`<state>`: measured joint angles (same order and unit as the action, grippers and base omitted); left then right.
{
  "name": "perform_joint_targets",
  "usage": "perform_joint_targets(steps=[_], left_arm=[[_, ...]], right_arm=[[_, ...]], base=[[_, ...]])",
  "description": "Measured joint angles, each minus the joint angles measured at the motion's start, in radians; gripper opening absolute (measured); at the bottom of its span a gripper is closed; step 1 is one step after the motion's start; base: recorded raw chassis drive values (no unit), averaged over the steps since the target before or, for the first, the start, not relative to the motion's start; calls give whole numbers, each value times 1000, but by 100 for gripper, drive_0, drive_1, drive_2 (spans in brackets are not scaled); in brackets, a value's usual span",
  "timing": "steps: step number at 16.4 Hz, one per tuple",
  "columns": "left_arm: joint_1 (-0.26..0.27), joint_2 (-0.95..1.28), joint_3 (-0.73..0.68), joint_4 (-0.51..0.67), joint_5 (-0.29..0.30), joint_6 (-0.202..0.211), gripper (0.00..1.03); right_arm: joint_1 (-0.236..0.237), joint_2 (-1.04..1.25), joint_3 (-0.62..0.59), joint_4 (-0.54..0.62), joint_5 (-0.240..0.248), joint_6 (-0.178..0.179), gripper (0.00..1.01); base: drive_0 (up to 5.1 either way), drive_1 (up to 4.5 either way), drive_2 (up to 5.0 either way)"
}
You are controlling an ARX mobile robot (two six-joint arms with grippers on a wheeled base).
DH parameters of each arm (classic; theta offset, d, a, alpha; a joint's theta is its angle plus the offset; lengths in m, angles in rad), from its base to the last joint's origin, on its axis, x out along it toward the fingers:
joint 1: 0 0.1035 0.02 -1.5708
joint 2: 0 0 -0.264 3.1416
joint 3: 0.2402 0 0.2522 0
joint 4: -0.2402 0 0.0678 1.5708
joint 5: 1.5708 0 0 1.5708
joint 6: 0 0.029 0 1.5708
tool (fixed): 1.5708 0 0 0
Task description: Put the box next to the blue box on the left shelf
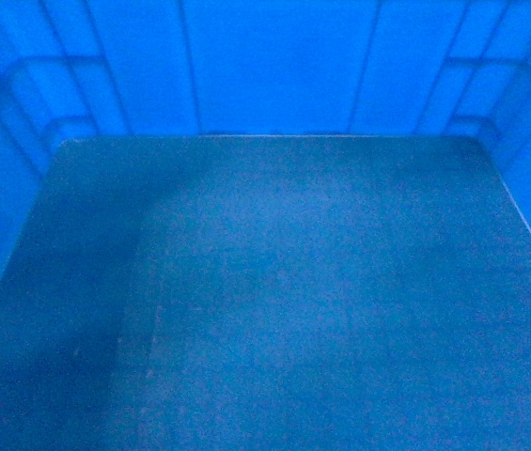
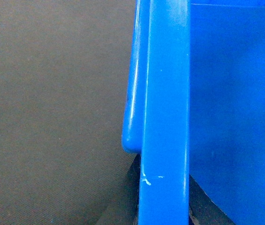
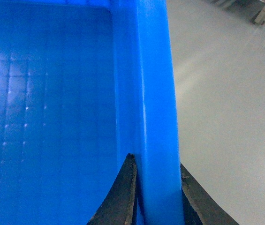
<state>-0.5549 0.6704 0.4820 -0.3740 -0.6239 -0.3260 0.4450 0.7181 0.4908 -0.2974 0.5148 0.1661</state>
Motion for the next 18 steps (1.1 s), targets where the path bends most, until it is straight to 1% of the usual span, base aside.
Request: perform_joint_targets(steps=[18], left_arm=[[0, 0, 0, 0, 0, 0, 8]], right_arm=[[0, 0, 0, 1, 0, 0, 12]], base=[[-143, -143, -143]])
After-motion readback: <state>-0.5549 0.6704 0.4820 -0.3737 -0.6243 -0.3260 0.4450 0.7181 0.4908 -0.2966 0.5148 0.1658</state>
